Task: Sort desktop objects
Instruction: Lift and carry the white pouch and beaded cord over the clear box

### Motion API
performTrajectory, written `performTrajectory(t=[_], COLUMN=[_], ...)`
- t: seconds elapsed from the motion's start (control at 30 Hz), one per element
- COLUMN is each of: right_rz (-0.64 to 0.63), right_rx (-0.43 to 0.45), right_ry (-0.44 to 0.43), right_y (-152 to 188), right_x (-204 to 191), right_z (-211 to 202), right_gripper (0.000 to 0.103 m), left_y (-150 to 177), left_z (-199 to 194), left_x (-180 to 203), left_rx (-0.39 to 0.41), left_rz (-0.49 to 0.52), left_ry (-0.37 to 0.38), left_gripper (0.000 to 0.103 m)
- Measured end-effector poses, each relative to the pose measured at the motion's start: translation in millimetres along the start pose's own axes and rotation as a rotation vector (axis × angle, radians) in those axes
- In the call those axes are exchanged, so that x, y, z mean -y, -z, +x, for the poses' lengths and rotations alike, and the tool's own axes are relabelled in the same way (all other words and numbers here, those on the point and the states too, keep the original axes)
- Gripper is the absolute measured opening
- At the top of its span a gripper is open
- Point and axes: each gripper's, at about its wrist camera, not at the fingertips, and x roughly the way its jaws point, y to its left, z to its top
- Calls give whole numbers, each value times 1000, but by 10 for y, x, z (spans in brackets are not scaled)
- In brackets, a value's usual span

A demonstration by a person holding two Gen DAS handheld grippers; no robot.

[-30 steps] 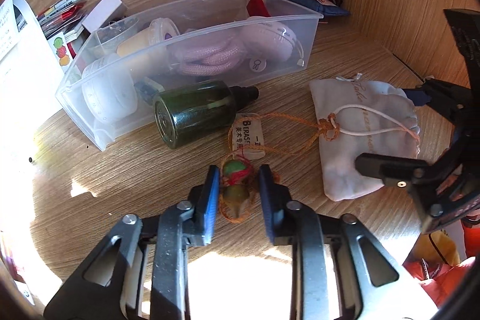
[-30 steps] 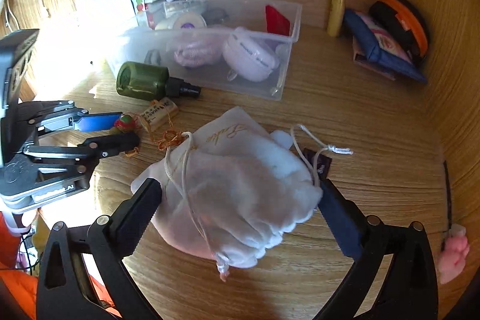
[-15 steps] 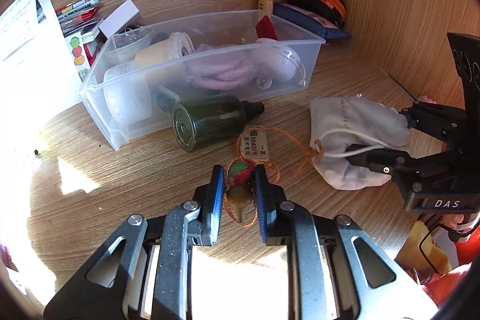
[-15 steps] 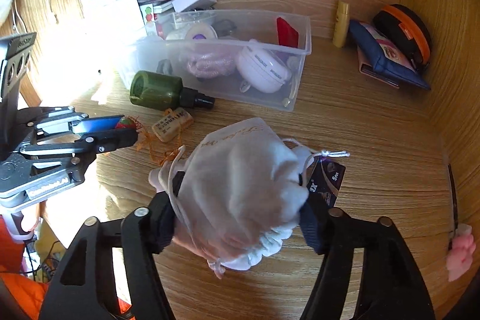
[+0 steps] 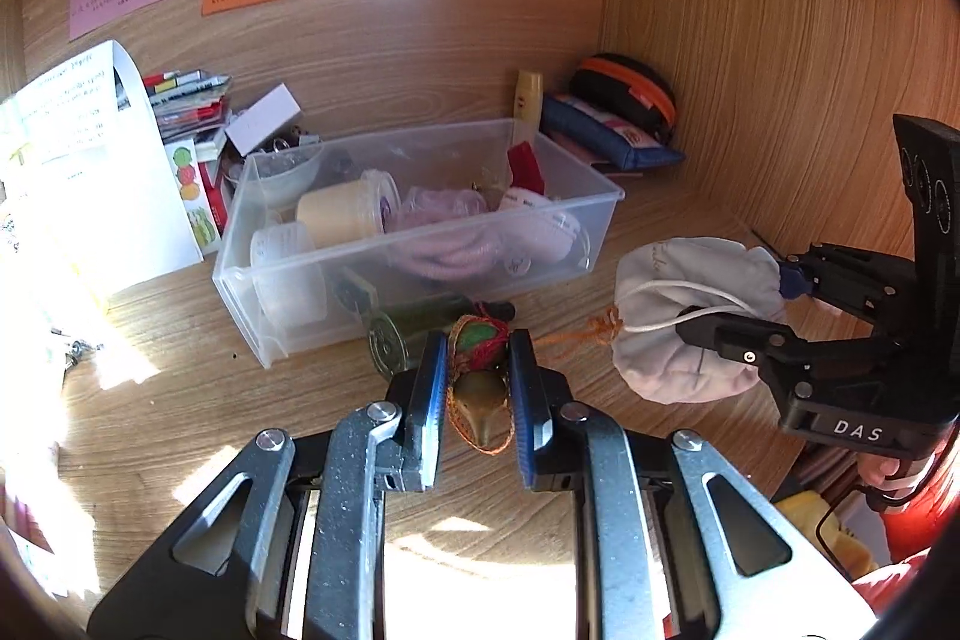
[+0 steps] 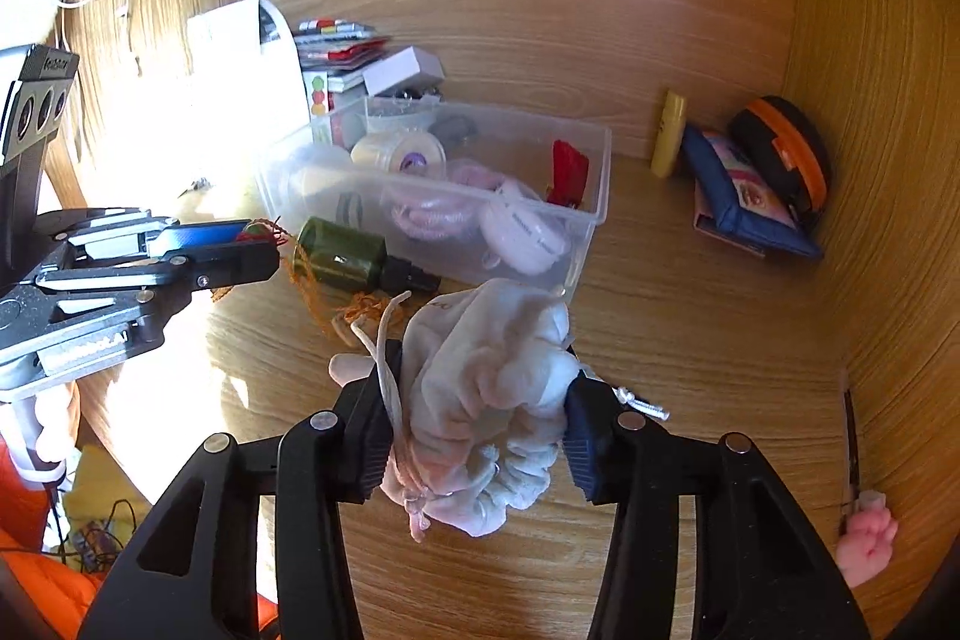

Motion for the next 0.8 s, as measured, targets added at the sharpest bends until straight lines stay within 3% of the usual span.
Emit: performTrajectory(t=[0.53, 0.63, 0.8], right_rz=[-34, -39, -44], right_rx=[162, 180, 184], right_ry=[43, 43, 12], right_y=[-621, -749, -935], right_x=[51, 36, 42], right_z=[-112, -49, 86], right_gripper=[43, 31, 26], left_y=[-498, -583, -683], left_z=[-149, -140, -38], left_x=[-362, -418, -530], left_rx=[113, 121, 110], left_rz=[-47, -48, -69], left_ry=[-34, -45, -41], left_gripper=[19, 19, 19])
